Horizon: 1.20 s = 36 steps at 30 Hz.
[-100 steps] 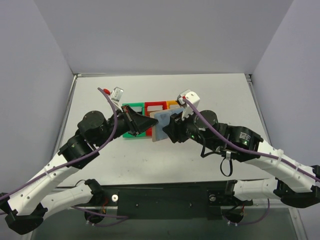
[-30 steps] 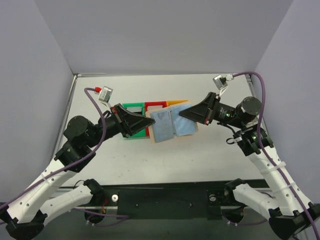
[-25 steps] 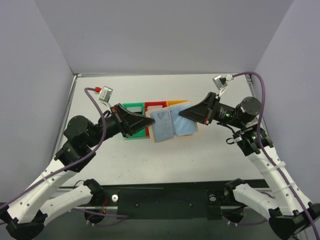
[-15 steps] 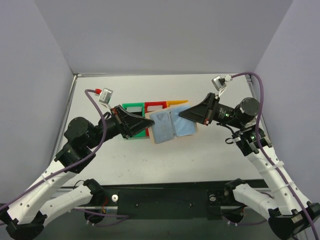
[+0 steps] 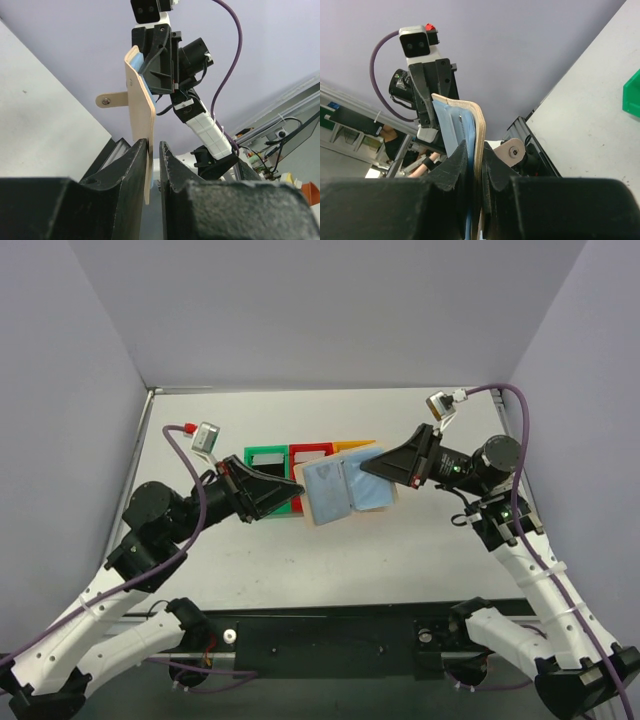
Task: Take the credit cards out of the card holder
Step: Remove the credit card from the card holder.
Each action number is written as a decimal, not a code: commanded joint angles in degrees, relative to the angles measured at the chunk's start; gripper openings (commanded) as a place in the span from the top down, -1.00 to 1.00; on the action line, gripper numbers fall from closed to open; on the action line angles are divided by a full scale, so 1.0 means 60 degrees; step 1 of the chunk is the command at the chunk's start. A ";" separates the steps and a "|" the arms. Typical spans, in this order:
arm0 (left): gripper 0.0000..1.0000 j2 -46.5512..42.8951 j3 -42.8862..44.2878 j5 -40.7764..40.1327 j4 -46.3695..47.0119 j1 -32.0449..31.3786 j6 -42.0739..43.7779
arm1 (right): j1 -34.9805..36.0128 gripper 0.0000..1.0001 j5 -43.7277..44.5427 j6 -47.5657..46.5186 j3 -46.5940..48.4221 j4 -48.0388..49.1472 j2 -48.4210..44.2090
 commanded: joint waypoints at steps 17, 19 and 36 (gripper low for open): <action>0.35 0.0138 0.0273 0.0151 0.0630 0.0026 -0.0108 | -0.0165 1.00 0.0180 -0.0118 0.0150 0.0540 -0.0310; 0.35 0.0211 0.0274 0.0194 0.0747 0.0011 -0.0137 | -0.0165 1.00 0.0181 -0.0250 0.0165 0.0350 -0.0354; 0.44 -0.0052 0.0127 0.0092 0.0704 0.0040 -0.0108 | -0.0180 1.00 0.0181 -0.0280 0.0180 0.0320 -0.0368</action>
